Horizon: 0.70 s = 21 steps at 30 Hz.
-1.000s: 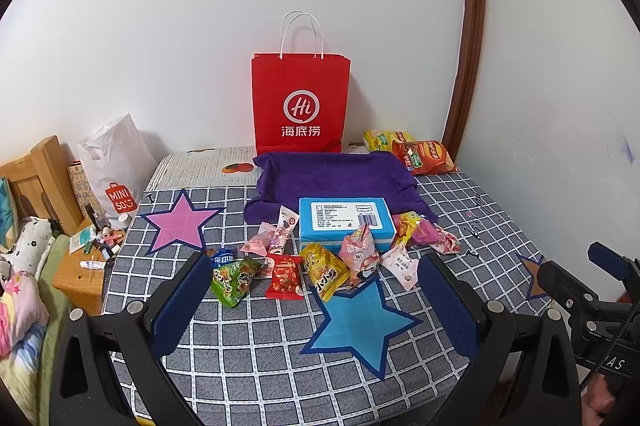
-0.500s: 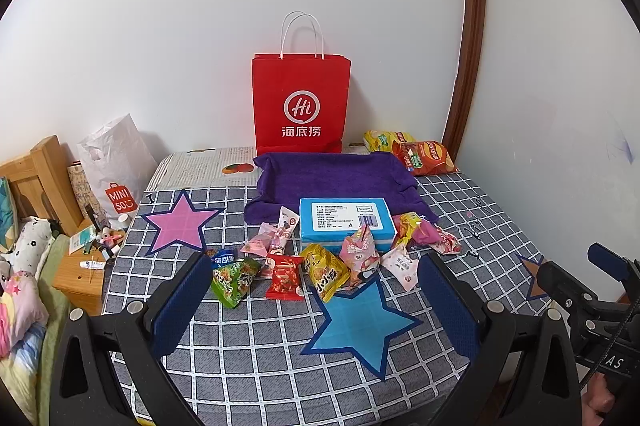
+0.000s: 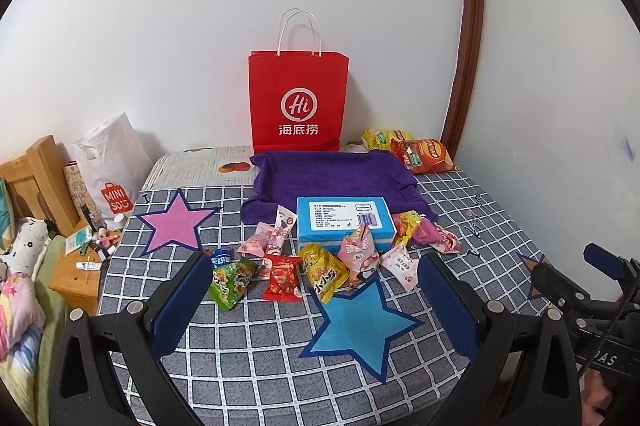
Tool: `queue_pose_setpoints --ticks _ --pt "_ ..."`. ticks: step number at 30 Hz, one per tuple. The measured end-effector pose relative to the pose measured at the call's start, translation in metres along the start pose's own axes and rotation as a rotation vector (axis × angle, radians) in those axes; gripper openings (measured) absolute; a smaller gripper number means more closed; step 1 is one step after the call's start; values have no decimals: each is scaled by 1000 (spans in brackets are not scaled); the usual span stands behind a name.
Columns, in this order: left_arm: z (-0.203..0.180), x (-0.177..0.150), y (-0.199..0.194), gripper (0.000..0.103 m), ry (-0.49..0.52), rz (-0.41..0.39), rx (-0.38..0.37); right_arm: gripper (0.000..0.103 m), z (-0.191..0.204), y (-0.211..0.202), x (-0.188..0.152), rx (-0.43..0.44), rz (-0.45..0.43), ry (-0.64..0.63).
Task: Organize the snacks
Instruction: 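Grasp the strawberry candy bag with the right tool while the left tool grasps the green snack bag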
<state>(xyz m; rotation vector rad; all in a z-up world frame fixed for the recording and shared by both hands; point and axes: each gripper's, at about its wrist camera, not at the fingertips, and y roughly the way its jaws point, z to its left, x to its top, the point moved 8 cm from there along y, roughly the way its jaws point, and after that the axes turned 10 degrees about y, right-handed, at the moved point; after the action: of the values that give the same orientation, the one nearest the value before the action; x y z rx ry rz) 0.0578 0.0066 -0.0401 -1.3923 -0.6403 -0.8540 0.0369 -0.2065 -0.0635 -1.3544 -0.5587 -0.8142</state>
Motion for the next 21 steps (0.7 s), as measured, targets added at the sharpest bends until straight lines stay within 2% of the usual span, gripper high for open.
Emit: queue_pose_setpoints --ticks 6,12,15,21 --pt "-1 -6 18 103 14 14 -12 103 0 22 -4 -2 36 2" --pt "8 -11 38 102 21 41 -20 103 2 52 -11 -43 76 -18" --pt "16 -11 48 102 26 44 -5 103 1 65 -12 -44 82 -18" --pt "32 -19 83 102 14 100 5 103 -14 91 -9 -115 83 -26"
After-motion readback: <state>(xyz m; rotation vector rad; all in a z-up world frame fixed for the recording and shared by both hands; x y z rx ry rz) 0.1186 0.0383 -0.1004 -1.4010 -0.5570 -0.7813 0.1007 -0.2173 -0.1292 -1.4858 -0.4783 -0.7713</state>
